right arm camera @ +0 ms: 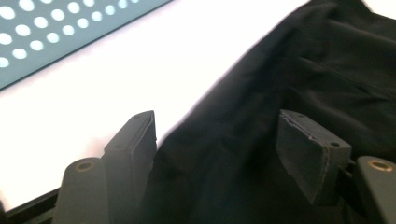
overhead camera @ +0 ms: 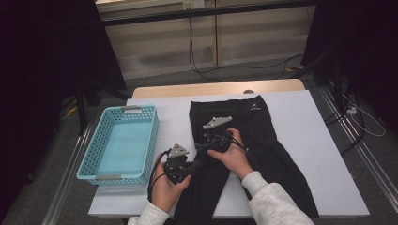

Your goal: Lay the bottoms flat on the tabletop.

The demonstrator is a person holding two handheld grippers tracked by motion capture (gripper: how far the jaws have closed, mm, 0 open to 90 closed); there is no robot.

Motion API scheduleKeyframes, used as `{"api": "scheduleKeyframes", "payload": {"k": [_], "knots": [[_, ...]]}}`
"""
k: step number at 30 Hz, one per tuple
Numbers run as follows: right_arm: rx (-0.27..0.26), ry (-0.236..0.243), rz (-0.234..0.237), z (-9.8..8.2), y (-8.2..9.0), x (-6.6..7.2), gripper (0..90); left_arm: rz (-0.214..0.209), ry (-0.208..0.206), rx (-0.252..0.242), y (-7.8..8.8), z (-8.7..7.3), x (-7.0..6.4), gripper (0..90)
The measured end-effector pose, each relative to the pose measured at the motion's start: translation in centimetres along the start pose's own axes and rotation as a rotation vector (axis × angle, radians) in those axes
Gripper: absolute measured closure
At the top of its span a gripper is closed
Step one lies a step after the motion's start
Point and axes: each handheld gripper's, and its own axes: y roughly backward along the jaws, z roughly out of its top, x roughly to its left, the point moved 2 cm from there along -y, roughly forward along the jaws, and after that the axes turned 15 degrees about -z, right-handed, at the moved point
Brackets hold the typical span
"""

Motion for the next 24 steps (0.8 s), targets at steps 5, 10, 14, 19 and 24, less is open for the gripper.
{"api": "scheduleKeyframes", "payload": {"k": [5,10,14,19,24], "knots": [[0.044,0.019,0.013,0.3,-2.1,1.0,29.3,-0.006,0.012,-0.001,0.0,0.0,0.0,86.7],[0.049,0.097,-0.016,0.1,-3.5,1.9,55.2,-0.006,0.023,-0.011,0.2,0.0,0.2,86.9],[0.052,0.053,-0.008,0.2,-3.5,0.8,88.0,-0.005,0.031,-0.021,0.4,0.1,0.3,87.1],[0.015,-0.042,-0.035,0.4,-0.9,-2.8,88.2,-0.023,0.042,-0.026,0.2,0.1,0.4,87.4],[-0.027,-0.123,-0.028,-0.6,3.1,-6.1,88.3,-0.047,0.03,-0.051,0.0,0.4,0.0,87.6]]}}
